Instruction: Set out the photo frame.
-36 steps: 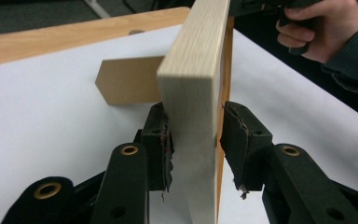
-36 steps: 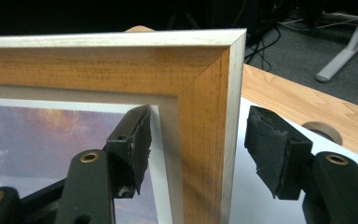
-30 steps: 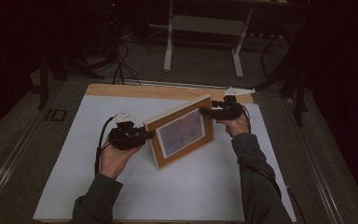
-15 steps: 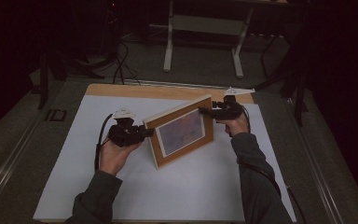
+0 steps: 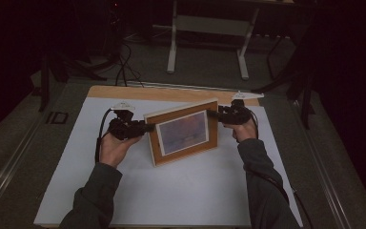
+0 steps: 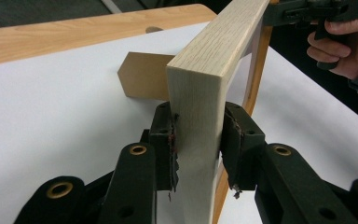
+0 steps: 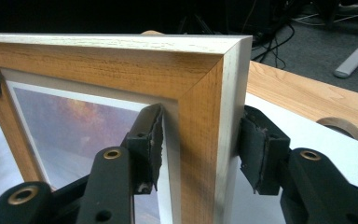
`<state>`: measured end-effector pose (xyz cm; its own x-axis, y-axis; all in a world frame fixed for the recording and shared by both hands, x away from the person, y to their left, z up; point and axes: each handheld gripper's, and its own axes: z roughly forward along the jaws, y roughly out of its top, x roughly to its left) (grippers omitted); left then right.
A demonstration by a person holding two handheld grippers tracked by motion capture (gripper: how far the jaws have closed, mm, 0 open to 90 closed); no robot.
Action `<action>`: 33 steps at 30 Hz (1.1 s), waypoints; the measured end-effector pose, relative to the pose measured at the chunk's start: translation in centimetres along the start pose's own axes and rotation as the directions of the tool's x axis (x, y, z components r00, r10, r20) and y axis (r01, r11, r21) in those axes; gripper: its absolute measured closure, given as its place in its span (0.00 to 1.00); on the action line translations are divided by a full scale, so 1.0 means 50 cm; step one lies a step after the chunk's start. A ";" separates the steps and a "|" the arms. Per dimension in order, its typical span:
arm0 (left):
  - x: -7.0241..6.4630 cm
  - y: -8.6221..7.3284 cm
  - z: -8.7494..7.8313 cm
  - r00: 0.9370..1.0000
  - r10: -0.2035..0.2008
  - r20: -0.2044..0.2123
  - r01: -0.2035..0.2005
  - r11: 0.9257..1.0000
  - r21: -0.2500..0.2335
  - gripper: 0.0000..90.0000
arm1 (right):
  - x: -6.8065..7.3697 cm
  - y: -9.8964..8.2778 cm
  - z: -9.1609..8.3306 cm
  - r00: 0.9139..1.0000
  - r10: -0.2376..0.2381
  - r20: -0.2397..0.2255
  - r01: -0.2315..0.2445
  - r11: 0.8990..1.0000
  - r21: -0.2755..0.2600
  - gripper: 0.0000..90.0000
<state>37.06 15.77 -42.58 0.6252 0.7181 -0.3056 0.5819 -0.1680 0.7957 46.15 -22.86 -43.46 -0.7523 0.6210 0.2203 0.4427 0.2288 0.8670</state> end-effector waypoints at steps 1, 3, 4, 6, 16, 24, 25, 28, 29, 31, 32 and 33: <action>0.002 0.002 0.001 1.000 0.001 -0.004 -0.001 1.000 0.002 0.76 | 0.002 -0.001 -0.001 1.000 -0.001 0.005 0.001 1.000 -0.001 0.59; 0.006 0.005 0.002 1.000 0.002 -0.007 -0.002 1.000 0.002 0.76 | 0.004 -0.003 -0.004 1.000 -0.004 0.011 0.004 1.000 0.000 0.61; 0.008 0.006 0.003 1.000 0.000 -0.011 0.000 1.000 0.001 0.76 | 0.006 -0.004 -0.004 1.000 -0.005 0.015 0.005 1.000 -0.004 0.62; 0.012 0.009 0.005 1.000 -0.002 -0.015 0.002 1.000 -0.004 0.75 | 0.008 -0.007 -0.007 1.000 -0.003 0.022 0.003 1.000 -0.004 0.63; 0.026 0.018 0.019 1.000 -0.001 -0.006 0.001 1.000 -0.022 0.74 | 0.020 -0.018 -0.024 0.998 0.014 0.064 -0.013 1.000 -0.018 0.65; 0.032 0.025 0.029 1.000 0.019 0.005 -0.019 1.000 -0.022 0.73 | 0.033 -0.028 -0.036 0.995 0.022 0.102 -0.020 1.000 -0.022 0.66; 0.033 0.025 0.030 1.000 0.022 0.005 -0.022 1.000 -0.022 0.73 | 0.035 -0.029 -0.038 0.994 0.022 0.107 -0.020 1.000 -0.021 0.66; 0.036 0.026 0.033 1.000 0.030 0.009 -0.030 0.999 -0.027 0.73 | 0.039 -0.033 -0.041 0.993 0.029 0.117 -0.026 0.999 -0.027 0.66; 0.037 0.026 0.034 0.999 0.032 0.011 -0.032 0.999 -0.030 0.73 | 0.041 -0.034 -0.042 0.992 0.032 0.121 -0.029 0.999 -0.029 0.66; 0.039 0.026 0.036 0.999 0.030 0.014 -0.030 0.999 -0.035 0.72 | 0.044 -0.038 -0.044 0.991 0.037 0.125 -0.033 0.999 -0.034 0.66; 0.039 0.026 0.036 0.999 0.030 0.014 -0.030 0.999 -0.035 0.72 | 0.045 -0.039 -0.045 0.991 0.038 0.129 -0.034 0.999 -0.035 0.66; 0.040 0.027 0.036 0.999 0.032 0.014 -0.031 0.999 -0.034 0.72 | 0.045 -0.039 -0.045 0.991 0.038 0.129 -0.034 0.999 -0.035 0.66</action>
<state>40.02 15.75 -43.08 0.6508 0.7027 -0.2876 0.5439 -0.1671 0.8223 42.48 -23.59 -43.63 -0.6654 0.7209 0.1937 0.4505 0.1808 0.8743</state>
